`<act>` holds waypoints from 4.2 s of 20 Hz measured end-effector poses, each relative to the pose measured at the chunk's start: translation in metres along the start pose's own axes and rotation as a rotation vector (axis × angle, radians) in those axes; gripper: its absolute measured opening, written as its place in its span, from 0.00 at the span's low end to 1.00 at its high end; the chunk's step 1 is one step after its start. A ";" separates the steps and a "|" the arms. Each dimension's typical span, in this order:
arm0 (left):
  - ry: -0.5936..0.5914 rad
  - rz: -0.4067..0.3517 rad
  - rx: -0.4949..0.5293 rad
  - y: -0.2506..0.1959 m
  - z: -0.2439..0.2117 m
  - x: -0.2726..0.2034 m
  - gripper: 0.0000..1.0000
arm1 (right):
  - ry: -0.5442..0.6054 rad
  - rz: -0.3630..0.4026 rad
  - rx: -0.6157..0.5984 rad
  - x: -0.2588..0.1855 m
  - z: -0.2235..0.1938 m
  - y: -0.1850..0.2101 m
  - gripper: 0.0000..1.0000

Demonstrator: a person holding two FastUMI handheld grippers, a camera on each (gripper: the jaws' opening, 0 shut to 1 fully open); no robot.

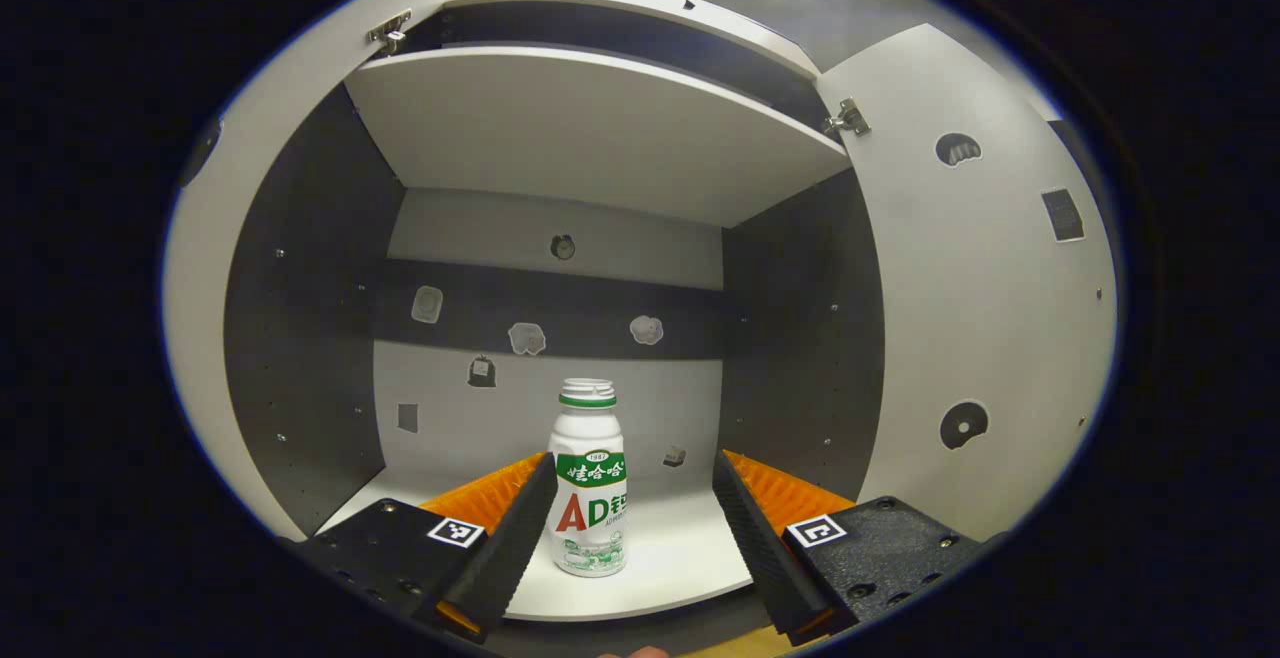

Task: Grasp the bottle in the cabinet with the left hand and place it on the coaster, then close the right door with the right hand and the left door with the left hand.

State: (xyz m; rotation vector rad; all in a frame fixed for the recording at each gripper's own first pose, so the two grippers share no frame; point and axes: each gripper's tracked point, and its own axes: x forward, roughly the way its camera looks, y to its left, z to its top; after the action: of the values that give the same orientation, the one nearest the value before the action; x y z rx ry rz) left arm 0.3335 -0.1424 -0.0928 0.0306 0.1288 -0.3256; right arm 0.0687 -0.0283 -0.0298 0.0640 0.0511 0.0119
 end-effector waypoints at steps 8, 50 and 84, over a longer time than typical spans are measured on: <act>0.006 0.083 0.060 0.026 -0.014 0.044 0.95 | -0.010 -0.088 0.015 -0.006 -0.003 -0.004 0.98; 0.052 0.366 0.103 -0.074 -0.287 -0.275 0.73 | 0.109 0.196 -0.094 -0.043 0.014 -0.016 0.98; -0.038 0.246 -0.093 -0.049 -0.047 -0.229 0.92 | -0.109 -0.202 -0.016 -0.055 0.124 -0.183 0.98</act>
State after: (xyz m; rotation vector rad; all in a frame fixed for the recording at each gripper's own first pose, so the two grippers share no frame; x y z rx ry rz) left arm 0.0969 -0.1141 -0.1099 -0.0513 0.1014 -0.0742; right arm 0.0222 -0.2194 0.0844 0.0432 -0.0516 -0.1932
